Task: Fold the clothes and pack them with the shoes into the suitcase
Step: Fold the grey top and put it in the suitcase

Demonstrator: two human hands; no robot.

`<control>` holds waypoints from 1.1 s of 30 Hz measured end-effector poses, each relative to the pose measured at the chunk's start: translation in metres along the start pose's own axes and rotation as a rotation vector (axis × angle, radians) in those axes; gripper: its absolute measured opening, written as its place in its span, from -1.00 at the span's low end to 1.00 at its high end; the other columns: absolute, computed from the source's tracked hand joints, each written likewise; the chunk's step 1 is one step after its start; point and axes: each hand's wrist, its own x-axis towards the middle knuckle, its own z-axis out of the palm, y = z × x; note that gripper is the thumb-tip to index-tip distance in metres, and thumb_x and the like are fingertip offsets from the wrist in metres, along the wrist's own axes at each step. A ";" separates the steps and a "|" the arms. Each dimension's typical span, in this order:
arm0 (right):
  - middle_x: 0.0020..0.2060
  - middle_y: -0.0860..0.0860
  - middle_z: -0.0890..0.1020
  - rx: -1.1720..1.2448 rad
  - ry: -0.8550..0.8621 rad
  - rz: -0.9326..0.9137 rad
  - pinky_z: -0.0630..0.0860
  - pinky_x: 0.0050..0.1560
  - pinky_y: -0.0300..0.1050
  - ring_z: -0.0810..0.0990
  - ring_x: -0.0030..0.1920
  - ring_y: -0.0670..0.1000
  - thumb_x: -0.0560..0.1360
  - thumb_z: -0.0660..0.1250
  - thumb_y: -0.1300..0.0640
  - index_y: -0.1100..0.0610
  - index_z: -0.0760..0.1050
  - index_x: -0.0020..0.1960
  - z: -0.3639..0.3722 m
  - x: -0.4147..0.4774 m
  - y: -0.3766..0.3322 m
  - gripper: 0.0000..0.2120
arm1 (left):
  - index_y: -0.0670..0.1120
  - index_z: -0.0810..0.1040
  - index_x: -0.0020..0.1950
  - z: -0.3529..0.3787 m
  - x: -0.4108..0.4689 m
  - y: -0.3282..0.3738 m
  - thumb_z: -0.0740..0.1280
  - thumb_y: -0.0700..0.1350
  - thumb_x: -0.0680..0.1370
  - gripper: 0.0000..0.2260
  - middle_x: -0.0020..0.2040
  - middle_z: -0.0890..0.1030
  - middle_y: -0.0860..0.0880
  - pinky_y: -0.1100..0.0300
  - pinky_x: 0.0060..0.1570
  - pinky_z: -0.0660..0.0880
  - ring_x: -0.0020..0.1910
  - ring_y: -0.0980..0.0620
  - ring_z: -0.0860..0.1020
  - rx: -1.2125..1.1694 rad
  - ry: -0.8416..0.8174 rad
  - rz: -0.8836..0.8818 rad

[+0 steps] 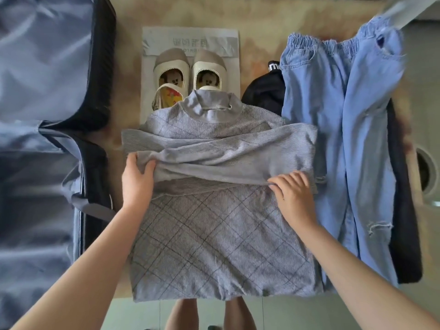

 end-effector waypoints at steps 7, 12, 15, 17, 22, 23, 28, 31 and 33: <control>-0.15 0.05 0.63 -0.019 -0.105 -0.078 0.28 0.30 0.07 0.53 -0.06 0.10 0.36 0.48 0.24 0.18 0.65 -0.05 0.001 -0.018 0.010 -0.84 | -0.04 0.51 0.15 0.005 0.005 -0.001 0.36 0.10 0.46 -0.66 -0.03 0.58 0.01 0.10 -0.02 0.49 -0.03 0.01 0.54 -0.201 -0.173 -0.277; -0.14 0.03 0.65 -0.054 -0.112 -0.026 0.27 0.31 0.10 0.57 -0.06 0.12 0.32 0.54 0.27 0.15 0.67 -0.04 0.003 -0.021 0.009 -0.78 | -0.08 0.49 -0.23 0.002 0.017 0.001 0.37 -0.02 0.51 -0.81 -0.25 0.53 -0.05 0.15 -0.20 0.40 -0.23 0.03 0.45 -0.159 0.044 -0.148; -0.12 0.04 0.64 -0.039 -0.136 -0.024 0.26 0.33 0.10 0.57 -0.05 0.13 0.32 0.54 0.25 0.16 0.67 -0.05 0.004 -0.023 0.011 -0.79 | -0.11 0.51 -0.22 0.000 0.020 0.008 0.35 -0.07 0.53 -0.83 -0.25 0.54 -0.02 0.21 -0.25 0.37 -0.24 0.06 0.46 -0.097 0.058 -0.070; -0.11 0.05 0.61 -0.009 -0.136 -0.037 0.26 0.32 0.07 0.53 -0.03 0.11 0.36 0.52 0.21 0.17 0.66 -0.05 0.005 -0.024 0.010 -0.83 | -0.10 0.58 -0.05 0.001 0.018 0.010 0.34 -0.11 0.54 -0.93 -0.10 0.60 -0.01 0.21 -0.11 0.41 -0.10 0.05 0.52 -0.041 0.020 -0.039; 0.04 0.08 0.60 0.063 -0.132 0.028 0.42 0.20 0.11 0.45 0.08 0.07 0.54 0.18 0.01 0.16 0.63 0.12 -0.002 -0.034 0.008 -0.66 | -0.11 0.52 0.21 0.004 0.010 0.001 0.37 -0.18 0.51 -0.73 0.08 0.53 0.03 0.24 0.04 0.36 0.05 0.09 0.46 0.041 -0.037 -0.054; 0.08 0.08 0.58 0.086 -0.114 0.077 0.45 0.17 0.09 0.46 0.09 0.09 0.55 0.16 0.03 0.15 0.61 0.15 -0.005 -0.037 0.009 -0.66 | -0.09 0.50 0.23 0.004 0.009 0.001 0.38 -0.18 0.50 -0.70 0.11 0.52 0.04 0.24 0.07 0.36 0.08 0.09 0.45 0.031 -0.026 -0.049; 0.09 0.11 0.57 0.183 0.143 0.558 0.26 0.18 -0.19 0.47 0.10 0.19 0.52 0.29 0.28 0.18 0.56 0.17 -0.013 -0.058 0.017 -0.76 | -0.09 0.46 0.16 0.011 -0.001 0.012 0.37 -0.20 0.50 -0.74 0.10 0.50 0.00 0.17 0.15 0.37 0.13 0.00 0.43 0.124 0.107 0.248; 0.10 0.14 0.57 0.209 0.144 0.720 0.25 0.22 -0.12 0.45 0.13 0.22 0.45 0.33 0.39 0.19 0.49 0.26 -0.015 -0.063 0.024 -0.61 | -0.12 0.52 0.10 0.030 -0.007 0.026 0.34 -0.25 0.50 -0.81 0.05 0.53 -0.06 0.13 0.10 0.30 0.10 -0.08 0.41 0.253 0.092 0.385; 0.10 0.13 0.59 0.203 0.127 0.727 0.28 0.20 -0.07 0.44 0.12 0.20 0.44 0.38 0.35 0.19 0.49 0.27 -0.018 -0.059 0.026 -0.59 | -0.11 0.55 0.09 0.042 -0.011 0.033 0.34 -0.27 0.49 -0.81 0.05 0.53 -0.09 0.09 0.11 0.32 0.11 -0.11 0.40 0.310 0.015 0.419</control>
